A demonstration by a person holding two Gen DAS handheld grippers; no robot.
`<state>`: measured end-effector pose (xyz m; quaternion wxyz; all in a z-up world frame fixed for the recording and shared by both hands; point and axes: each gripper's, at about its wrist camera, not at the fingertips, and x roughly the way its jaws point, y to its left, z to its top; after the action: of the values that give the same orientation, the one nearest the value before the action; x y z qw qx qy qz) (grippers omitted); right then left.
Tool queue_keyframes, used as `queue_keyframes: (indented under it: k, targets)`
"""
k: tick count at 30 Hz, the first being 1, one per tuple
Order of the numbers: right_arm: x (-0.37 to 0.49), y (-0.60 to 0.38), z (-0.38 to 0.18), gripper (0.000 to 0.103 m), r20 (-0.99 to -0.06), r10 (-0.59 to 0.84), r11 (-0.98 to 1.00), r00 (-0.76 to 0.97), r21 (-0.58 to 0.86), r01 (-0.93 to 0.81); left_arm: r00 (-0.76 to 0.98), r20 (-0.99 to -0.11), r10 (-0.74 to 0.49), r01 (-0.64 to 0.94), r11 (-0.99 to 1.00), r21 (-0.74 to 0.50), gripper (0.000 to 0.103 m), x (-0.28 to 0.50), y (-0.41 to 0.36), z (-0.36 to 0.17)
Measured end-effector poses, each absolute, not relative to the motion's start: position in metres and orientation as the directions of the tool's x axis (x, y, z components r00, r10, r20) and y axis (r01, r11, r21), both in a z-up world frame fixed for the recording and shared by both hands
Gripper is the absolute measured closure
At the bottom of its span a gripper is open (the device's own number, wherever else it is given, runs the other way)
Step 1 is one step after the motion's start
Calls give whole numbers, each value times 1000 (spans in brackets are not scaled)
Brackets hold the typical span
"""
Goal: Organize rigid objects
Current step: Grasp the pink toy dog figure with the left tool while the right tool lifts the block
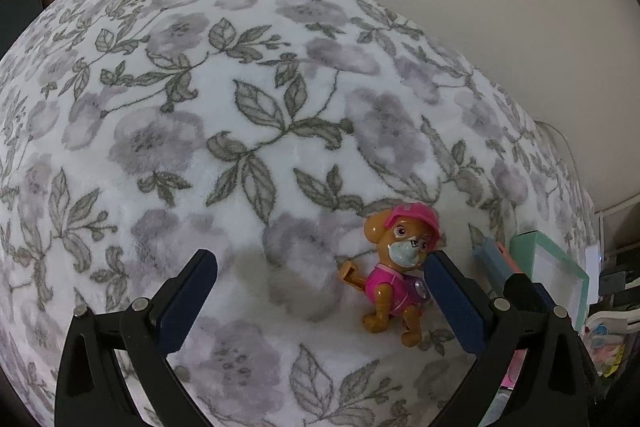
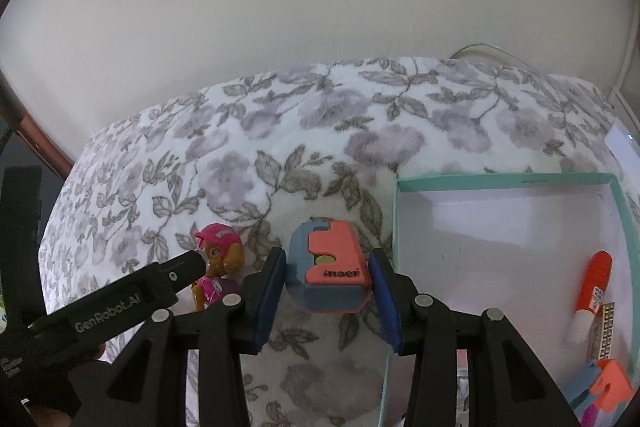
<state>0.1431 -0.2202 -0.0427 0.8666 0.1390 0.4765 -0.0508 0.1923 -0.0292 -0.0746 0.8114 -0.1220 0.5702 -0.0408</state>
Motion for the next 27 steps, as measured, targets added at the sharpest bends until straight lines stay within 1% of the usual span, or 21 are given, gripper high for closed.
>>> queue_keyframes:
  k: [14, 23, 24, 26, 27]
  targets:
    - [134, -230, -22, 58, -814, 38, 956, 579, 199, 218, 348, -908, -232, -36, 965, -260, 0, 190, -38, -73]
    - [125, -241, -7, 58, -792, 15, 953, 610, 196, 232, 352, -911, -213, 23, 975, -219, 1, 191, -51, -79]
    - [125, -242, -8, 58, -792, 16, 952, 610, 199, 233, 353, -912, -208, 29, 977, -212, 1, 191, -53, -80]
    - [125, -243, -8, 58, -794, 17, 951, 608, 201, 236, 354, -916, -188, 43, 982, -185, 6, 189, -59, -83]
    - [125, -243, -9, 58, -794, 18, 951, 607, 201, 236, 353, -918, -180, 46, 983, -175, 12, 189, -61, -84]
